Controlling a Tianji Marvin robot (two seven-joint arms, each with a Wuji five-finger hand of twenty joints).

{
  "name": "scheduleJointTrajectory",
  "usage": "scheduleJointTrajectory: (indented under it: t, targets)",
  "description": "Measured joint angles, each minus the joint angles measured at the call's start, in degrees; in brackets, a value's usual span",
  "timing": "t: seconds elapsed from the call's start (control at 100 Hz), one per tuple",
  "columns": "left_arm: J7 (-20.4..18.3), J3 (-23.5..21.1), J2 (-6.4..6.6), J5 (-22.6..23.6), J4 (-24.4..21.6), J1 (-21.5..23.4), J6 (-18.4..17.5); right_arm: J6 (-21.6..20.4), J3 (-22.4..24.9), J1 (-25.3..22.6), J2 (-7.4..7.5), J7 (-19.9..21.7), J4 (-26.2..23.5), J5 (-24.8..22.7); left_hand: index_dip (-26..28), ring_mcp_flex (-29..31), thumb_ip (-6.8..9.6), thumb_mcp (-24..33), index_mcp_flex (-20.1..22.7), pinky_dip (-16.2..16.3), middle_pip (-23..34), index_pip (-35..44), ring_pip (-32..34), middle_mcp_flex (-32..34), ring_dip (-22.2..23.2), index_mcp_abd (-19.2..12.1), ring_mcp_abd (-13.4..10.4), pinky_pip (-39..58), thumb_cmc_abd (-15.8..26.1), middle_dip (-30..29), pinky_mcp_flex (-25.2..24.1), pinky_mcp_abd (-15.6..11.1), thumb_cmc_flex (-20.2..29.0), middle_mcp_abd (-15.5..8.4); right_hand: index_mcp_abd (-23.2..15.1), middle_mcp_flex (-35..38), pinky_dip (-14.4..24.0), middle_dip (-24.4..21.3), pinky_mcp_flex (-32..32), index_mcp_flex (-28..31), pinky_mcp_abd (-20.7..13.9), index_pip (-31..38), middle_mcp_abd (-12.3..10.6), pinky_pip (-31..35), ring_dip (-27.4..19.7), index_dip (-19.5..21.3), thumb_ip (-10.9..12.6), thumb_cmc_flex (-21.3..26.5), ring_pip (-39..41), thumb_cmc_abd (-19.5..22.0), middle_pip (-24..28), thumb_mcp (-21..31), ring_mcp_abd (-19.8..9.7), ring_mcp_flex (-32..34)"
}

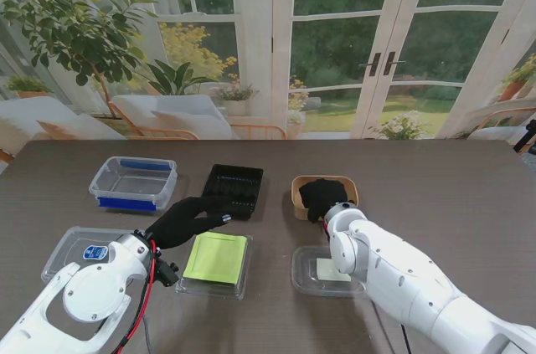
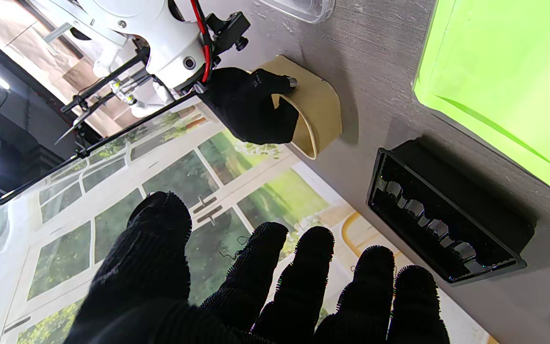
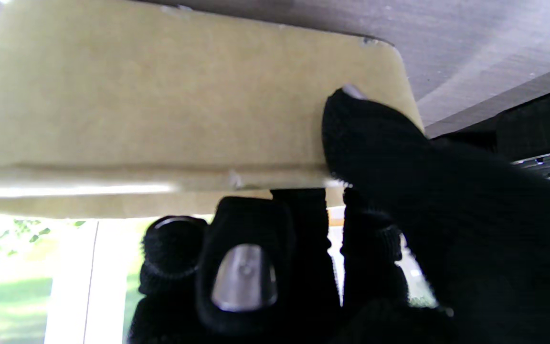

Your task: Pair container bodies with their lids

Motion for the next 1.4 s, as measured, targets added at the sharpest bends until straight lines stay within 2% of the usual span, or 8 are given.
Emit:
scheduleJointTrajectory:
  t: [0.5, 1.0, 1.19, 1.28, 1.36, 1.4]
  targets:
    - [-0.6, -0.1, 0.14, -0.3, -0.1, 0.0, 0.2, -0.4, 0.9, -0.7, 0.26, 0.1, -0.9, -0.1, 0.0, 0.0, 0.0, -0.7, 0.0, 0.0, 0.0, 0.0, 0.0, 0.0, 0.0, 0.0, 0.0, 0.0, 0.0, 0.0, 0.0, 0.0, 0.2, 0.0, 0.0, 0.0, 0.0, 0.0, 0.0, 0.0, 0.0, 0.0, 0.0, 0.0, 0.0, 0.0, 0.0, 0.0, 0.0, 0.0, 0.0, 0.0, 0.0, 0.0]
    - [-1.6, -0.2, 0.3, -0.7, -0.1, -0.1, 0.6, -0.9, 1.9, -2.0, 1.18, 1.3, -2.6, -1.1, 0.0, 0.0, 0.0, -1.2, 0.0, 0.0, 0.0, 0.0, -0.1, 0.0, 0.0, 0.0, 0.0, 0.0, 0.0, 0.0, 0.0, 0.0, 0.3, 0.0, 0.1, -1.5, 0.0, -1.0, 0.0, -0.5, 0.0, 0.0, 0.1, 0.0, 0.1, -0.4, 0.0, 0.0, -0.1, 0.0, -0.1, 0.0, -0.5, 0.0]
    - [-1.8, -0.2, 0.35, -0.7, -0.1, -0.1, 0.8, -1.3, 1.6, -1.9, 1.56, 1.8, -2.8, -2.1, 0.0, 0.0, 0.0, -1.2, 0.0, 0.0, 0.0, 0.0, -0.1, 0.0, 0.0, 0.0, 0.0, 0.0, 0.0, 0.0, 0.0, 0.0, 0.3, 0.0, 3.3, -5.7, 0.0, -3.2, 0.0, -3.0, 0.0, -7.2, 0.4, 0.0, -1.1, -0.6, 0.0, -0.1, -0.6, -0.1, -0.1, 0.0, -1.5, 0.0]
    - [-1.9, -0.2, 0.38, -0.4, -0.1, -0.1, 0.9, -1.5, 1.4, -1.9, 1.68, 1.8, -2.9, -2.5, 0.0, 0.0, 0.0, -1.5, 0.0, 0.0, 0.0, 0.0, -0.1, 0.0, 0.0, 0.0, 0.0, 0.0, 0.6, 0.0, 0.0, 0.0, 0.6, 0.0, 5.3, -7.8, 0.0, -3.9, 0.0, -4.5, 0.0, -11.3, 0.6, 0.0, -2.1, 0.2, 0.0, -2.1, -1.4, -0.2, 0.6, 0.0, -1.9, 0.0]
    - [-2.0, -0.3, 0.41, -0.4, -0.1, -0.1, 0.9, -1.5, 1.2, -1.8, 1.73, 1.7, -2.9, -2.7, 0.0, 0.0, 0.0, -1.6, 0.0, 0.0, 0.0, 0.0, -0.1, 0.0, 0.0, 0.0, 0.0, 0.0, 0.6, 0.0, -0.1, 0.0, 0.6, 0.0, 6.5, -9.9, 0.0, -5.4, 0.0, -3.7, 0.0, -15.5, 0.7, -0.1, -2.8, 2.5, 0.0, -3.7, -2.1, -0.2, 0.1, 0.0, -1.9, 0.0]
    - [-2.1, -0.3, 0.43, -0.4, -0.1, -0.1, 0.9, -1.5, 1.2, -1.8, 1.74, 1.7, -2.9, -2.7, 0.0, 0.0, 0.0, -1.6, 0.0, 0.0, 0.0, 0.0, -0.1, 0.0, 0.0, 0.0, 0.0, 0.0, 0.6, 0.0, -0.1, 0.0, 0.6, 0.0, 7.1, -10.6, 0.0, -6.6, 0.0, -3.7, 0.0, -18.3, 0.7, -0.2, -3.3, 6.6, 0.1, -5.2, -2.4, -0.2, 0.0, 0.0, -1.9, 0.0]
